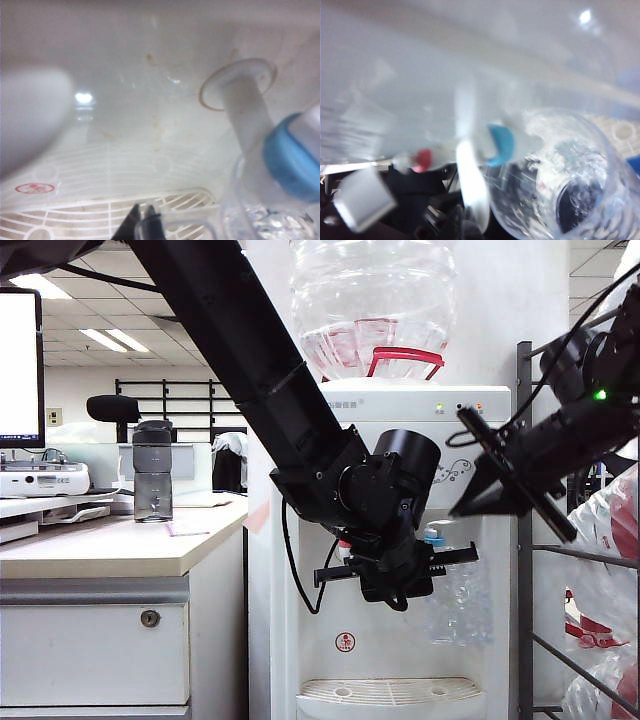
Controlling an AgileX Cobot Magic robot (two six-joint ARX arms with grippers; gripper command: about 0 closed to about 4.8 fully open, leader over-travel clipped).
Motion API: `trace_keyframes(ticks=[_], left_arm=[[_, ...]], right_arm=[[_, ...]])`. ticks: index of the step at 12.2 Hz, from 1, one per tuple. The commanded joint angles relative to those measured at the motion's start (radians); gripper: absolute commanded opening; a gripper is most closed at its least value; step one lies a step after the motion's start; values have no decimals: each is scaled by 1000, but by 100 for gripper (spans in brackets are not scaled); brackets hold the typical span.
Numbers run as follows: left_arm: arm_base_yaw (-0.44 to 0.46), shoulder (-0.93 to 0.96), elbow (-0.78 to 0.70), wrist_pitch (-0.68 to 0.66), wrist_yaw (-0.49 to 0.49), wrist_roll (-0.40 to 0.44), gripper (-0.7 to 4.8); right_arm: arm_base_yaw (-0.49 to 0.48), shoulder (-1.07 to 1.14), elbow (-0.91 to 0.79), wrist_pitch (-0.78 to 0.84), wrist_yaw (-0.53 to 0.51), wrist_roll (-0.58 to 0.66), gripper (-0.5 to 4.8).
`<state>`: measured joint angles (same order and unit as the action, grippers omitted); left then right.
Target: Pick up the plastic mug from the left desk, go to the cold water outlet of the water dispenser, press the vertical switch to get some water, then put the mug back on the desk.
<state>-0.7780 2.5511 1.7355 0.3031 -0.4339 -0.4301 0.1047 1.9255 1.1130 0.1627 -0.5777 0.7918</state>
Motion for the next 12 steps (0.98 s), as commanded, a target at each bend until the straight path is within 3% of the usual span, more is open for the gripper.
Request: trace_keyframes(ticks=[1, 12], left_arm=[[-7, -14, 6, 51, 12, 0, -7], [-8, -14, 6, 51, 13, 0, -7]], right_arm=[[0, 18, 2, -2, -1, -10, -5], [0, 42, 2, -12, 31, -14, -5]])
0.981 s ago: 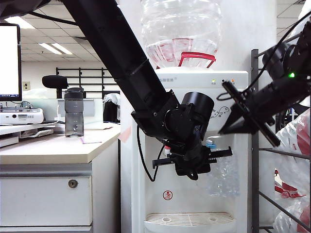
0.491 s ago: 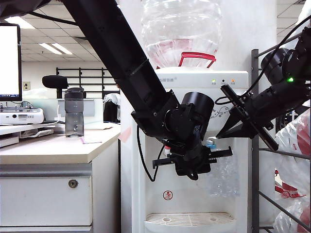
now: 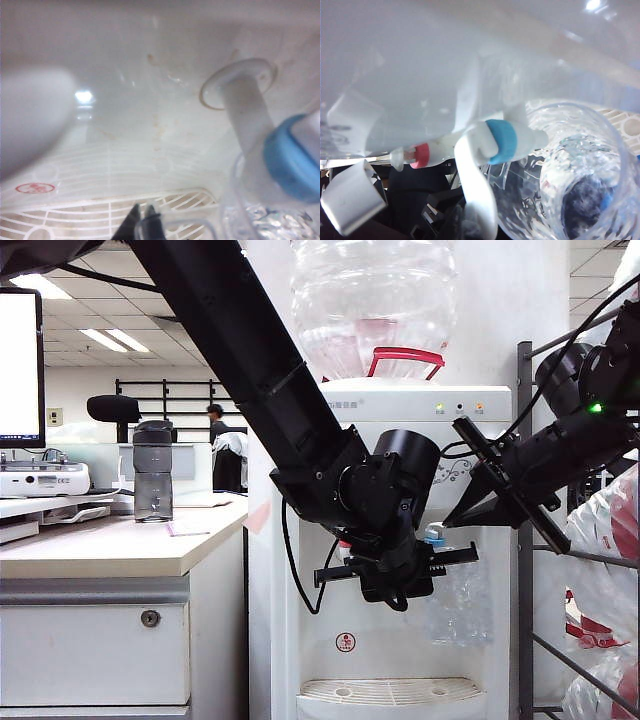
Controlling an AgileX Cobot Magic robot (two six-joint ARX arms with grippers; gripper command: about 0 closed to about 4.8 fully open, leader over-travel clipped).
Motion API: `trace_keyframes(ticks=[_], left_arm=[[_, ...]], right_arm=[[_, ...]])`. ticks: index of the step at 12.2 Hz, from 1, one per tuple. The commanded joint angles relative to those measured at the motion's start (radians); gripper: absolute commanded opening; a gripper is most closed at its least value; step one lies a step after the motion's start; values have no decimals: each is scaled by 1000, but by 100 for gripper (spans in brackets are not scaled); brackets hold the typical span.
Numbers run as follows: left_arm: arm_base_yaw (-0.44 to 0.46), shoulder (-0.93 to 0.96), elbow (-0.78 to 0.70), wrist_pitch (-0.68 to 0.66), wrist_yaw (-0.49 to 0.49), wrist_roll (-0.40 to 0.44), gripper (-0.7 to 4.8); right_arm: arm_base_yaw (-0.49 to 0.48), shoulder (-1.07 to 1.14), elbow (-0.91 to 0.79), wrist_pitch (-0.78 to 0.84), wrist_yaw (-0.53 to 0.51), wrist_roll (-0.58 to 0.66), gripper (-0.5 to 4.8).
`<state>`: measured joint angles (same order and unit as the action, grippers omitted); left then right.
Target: Pick up the plastic mug from the left desk, go to the cold water outlet of the water dispenser, press the vertical switch to get some water, then put the mug back on the desk.
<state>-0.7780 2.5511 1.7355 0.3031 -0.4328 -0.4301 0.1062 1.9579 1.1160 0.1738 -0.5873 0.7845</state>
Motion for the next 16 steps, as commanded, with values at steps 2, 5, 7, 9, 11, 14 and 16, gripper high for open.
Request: trace_keyframes(ticks=[2, 5, 7, 9, 11, 14, 16], left_arm=[[-8, -14, 6, 51, 11, 0, -7], [-8, -14, 6, 51, 11, 0, -7], [-8, -14, 6, 51, 11, 0, -7], [-8, -14, 6, 50, 11, 0, -7], [-8, -14, 6, 50, 11, 0, -7], [-8, -14, 6, 51, 11, 0, -7], [-8, -14, 6, 51, 11, 0, -7]], right_arm=[[-3, 10, -1, -42, 60, 2, -5], [-5, 10, -1, -64, 73, 1, -5], [-5, 14, -1, -65, 74, 1, -5], [-5, 16, -1, -66, 77, 1, -5], [-5, 16, -1, -66, 82, 1, -5], [-5, 16, -1, -65, 85, 1, -5], [-5, 16, -1, -65, 89, 1, -5]])
